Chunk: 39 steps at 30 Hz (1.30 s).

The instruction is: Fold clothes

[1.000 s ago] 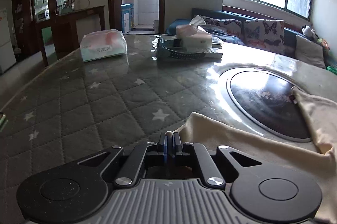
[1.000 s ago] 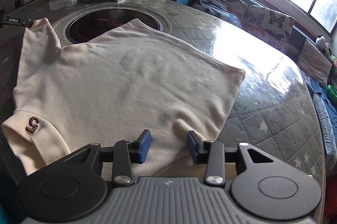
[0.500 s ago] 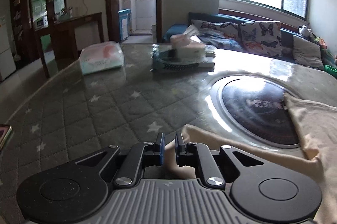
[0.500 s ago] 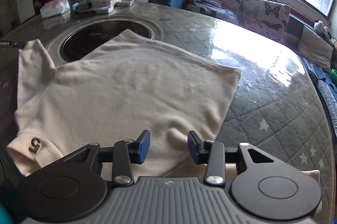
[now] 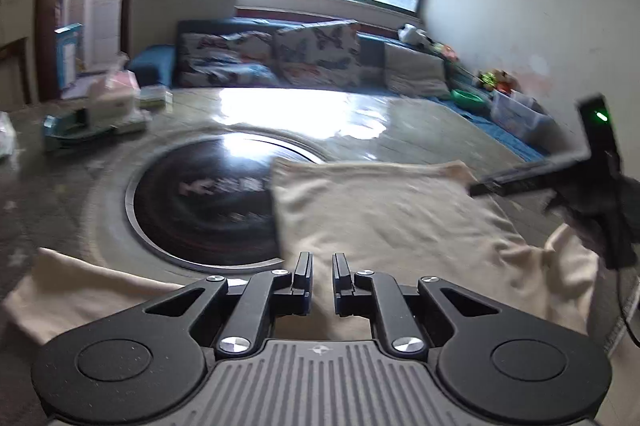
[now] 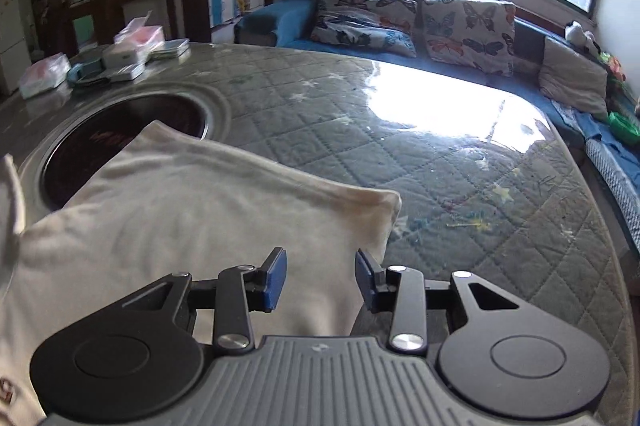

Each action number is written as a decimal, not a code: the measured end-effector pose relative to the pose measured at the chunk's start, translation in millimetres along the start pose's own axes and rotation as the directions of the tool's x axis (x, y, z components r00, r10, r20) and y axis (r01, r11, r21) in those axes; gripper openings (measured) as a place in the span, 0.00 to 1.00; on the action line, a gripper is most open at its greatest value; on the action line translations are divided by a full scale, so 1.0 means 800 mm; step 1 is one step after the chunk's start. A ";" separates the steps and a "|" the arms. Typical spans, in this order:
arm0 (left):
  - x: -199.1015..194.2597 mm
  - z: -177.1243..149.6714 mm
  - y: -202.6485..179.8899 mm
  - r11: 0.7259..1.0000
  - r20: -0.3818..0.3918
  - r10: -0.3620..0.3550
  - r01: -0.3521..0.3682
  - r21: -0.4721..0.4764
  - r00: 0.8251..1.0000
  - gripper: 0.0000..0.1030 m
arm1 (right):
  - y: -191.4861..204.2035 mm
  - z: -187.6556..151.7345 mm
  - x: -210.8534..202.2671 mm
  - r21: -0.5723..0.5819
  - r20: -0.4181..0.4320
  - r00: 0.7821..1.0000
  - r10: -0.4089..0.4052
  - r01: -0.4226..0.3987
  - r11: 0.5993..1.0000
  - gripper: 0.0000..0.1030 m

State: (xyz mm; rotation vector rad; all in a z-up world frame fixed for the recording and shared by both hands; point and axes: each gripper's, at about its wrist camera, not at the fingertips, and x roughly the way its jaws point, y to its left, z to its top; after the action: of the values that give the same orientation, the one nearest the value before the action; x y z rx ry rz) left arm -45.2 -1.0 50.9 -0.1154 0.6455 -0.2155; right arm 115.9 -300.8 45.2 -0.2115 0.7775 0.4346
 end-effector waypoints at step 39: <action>0.031 -0.011 -0.122 0.975 -0.092 -0.152 0.165 0.149 0.984 0.19 | -0.155 -0.174 -0.143 0.261 -0.035 0.930 -0.367 0.363 0.895 0.37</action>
State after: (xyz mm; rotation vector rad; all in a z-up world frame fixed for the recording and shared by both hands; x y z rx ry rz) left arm -47.2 -102.3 46.4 -0.0074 0.6971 -0.4256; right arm 12.1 -492.8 32.7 -0.1009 0.7522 -0.0264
